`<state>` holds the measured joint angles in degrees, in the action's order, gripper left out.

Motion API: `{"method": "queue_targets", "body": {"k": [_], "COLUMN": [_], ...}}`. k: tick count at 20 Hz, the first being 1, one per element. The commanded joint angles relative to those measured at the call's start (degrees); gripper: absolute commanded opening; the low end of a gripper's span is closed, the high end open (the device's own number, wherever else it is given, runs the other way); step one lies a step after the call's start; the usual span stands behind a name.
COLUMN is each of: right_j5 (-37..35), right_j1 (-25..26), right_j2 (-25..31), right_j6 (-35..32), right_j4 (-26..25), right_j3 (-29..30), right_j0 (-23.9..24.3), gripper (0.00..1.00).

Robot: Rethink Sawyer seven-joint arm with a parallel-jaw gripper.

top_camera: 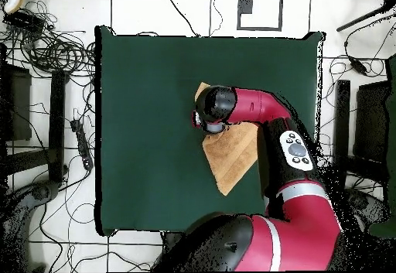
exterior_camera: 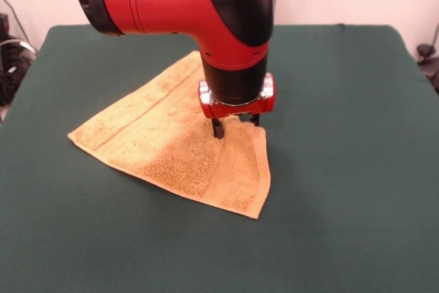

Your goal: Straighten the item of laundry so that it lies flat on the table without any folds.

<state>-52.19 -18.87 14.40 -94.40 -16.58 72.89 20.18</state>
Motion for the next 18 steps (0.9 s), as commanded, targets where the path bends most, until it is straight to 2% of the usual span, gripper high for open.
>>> {"method": "queue_targets", "body": {"k": [1,12,16,18], "right_j5": [3.9,0.6,-5.7,-11.3], "right_j1": [4.3,4.6,3.3,3.3], "right_j2": [-0.6,-0.2,-0.1,0.3], "right_j6": [-6.3,-8.9,-7.6,-4.8], "right_j4": [-0.9,3.1,4.7,5.2], "right_j3": [4.8,4.6,1.8,-2.1], "right_j0": [-1.9,-1.2,-1.2,-0.5], "gripper": [1.0,1.0,1.0,1.0]}}
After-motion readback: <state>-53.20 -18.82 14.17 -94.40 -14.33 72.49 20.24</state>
